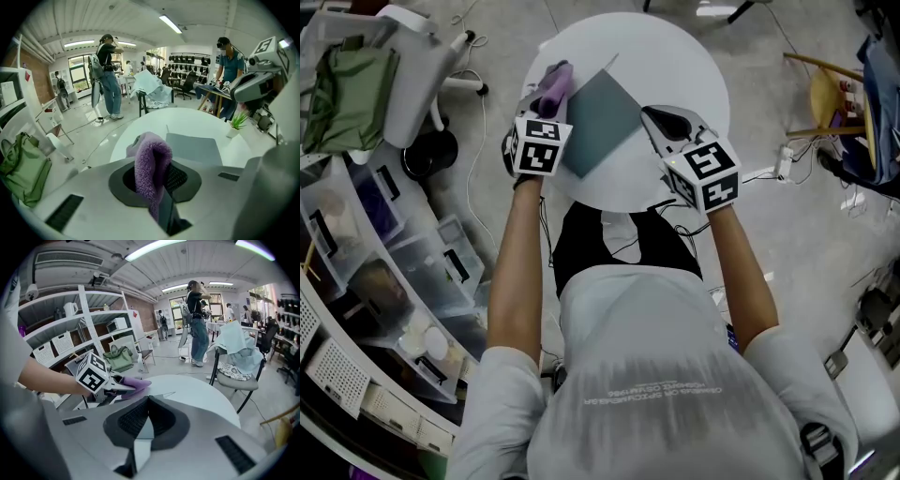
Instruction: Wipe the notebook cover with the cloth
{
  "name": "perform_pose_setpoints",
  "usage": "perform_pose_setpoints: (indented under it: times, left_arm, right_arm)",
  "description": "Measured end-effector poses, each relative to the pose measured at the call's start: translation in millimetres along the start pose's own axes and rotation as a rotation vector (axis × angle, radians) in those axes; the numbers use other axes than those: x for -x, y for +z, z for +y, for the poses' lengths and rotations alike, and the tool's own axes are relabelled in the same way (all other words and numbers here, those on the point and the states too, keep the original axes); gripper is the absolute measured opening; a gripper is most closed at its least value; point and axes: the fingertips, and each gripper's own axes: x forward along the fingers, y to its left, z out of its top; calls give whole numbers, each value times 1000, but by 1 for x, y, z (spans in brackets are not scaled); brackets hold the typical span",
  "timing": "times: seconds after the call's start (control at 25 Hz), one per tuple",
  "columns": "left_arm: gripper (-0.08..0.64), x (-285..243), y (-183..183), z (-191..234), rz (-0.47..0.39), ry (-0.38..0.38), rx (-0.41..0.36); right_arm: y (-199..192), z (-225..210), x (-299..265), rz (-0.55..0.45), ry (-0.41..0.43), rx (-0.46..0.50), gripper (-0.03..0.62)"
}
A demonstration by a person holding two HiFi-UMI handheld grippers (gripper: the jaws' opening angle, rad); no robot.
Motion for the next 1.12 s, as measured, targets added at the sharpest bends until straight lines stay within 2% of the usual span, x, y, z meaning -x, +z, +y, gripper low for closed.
perform_pose_setpoints:
  times: [0.2,0.44,0.68,1.12]
  left_arm:
    - [49,-17,-19,-29,58,-54,-18]
    - [49,-20,-23,-35,76,-1,-12]
    - [49,-16,-28,-54,114,43,-106]
    - [49,-13,-41,-118,125,-34,-27]
  right_arm:
    - [-10,0,3,10,0,-8,2]
    - [-19,-2,16,5,0,-2,2]
    - [-26,-2,37,-4,7,21,2]
    - [-51,-9,73,-11,4,45,2]
